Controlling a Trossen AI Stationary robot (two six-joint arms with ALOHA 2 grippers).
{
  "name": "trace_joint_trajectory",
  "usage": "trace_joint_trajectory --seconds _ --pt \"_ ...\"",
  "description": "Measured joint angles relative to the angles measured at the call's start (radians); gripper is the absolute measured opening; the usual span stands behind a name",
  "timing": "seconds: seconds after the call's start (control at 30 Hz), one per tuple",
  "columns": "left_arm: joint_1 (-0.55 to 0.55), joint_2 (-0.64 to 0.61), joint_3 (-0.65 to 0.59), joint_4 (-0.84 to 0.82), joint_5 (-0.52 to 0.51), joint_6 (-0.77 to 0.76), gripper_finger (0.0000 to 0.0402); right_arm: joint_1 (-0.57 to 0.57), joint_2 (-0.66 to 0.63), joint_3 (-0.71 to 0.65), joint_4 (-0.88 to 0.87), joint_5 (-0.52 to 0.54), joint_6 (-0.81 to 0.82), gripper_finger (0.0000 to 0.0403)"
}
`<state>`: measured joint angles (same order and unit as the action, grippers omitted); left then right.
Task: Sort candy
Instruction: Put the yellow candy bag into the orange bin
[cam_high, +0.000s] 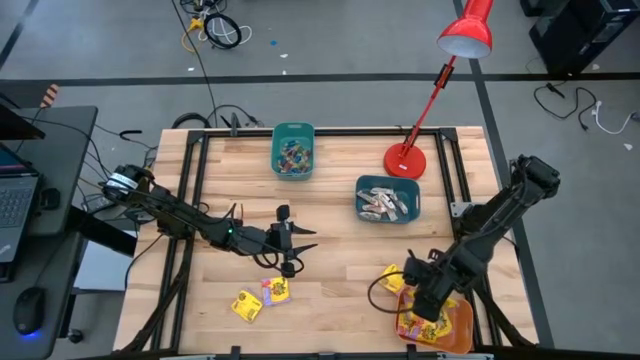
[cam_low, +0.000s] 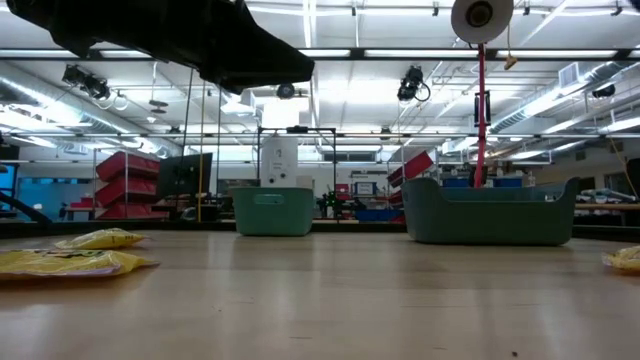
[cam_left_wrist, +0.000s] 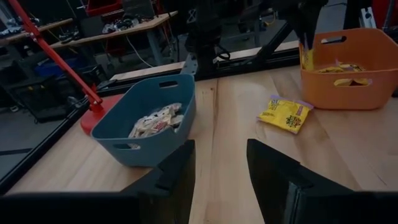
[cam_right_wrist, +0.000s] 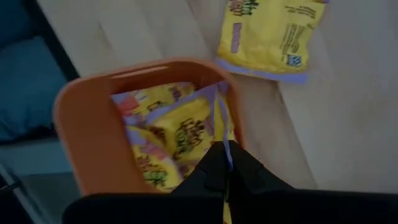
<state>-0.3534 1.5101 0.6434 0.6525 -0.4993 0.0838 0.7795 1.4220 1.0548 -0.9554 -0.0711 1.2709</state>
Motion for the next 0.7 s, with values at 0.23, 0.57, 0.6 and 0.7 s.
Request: trace_joint_trajectory --seconds 0.23,0.57,0.6,0.7 --pt "0.0 0.0 0.0 0.0 0.0 -0.004 0.0147 -0.031 0.0 -0.04 0.024 0.0 -0.067 0.0" --pt "0.0 0.0 0.0 -0.001 0.001 -0.004 0.0147 -0.037 0.0 -0.086 0.119 -0.005 -0.091 0.0004" --pt "0.0 0.0 0.0 -0.001 0.001 -0.004 0.0147 -0.037 0.0 -0.087 0.124 -0.004 -0.092 0.0007" --pt "0.0 0.0 0.0 -0.001 0.001 -0.004 0.0147 -0.037 0.0 -0.087 0.123 0.0 -0.088 0.0015"
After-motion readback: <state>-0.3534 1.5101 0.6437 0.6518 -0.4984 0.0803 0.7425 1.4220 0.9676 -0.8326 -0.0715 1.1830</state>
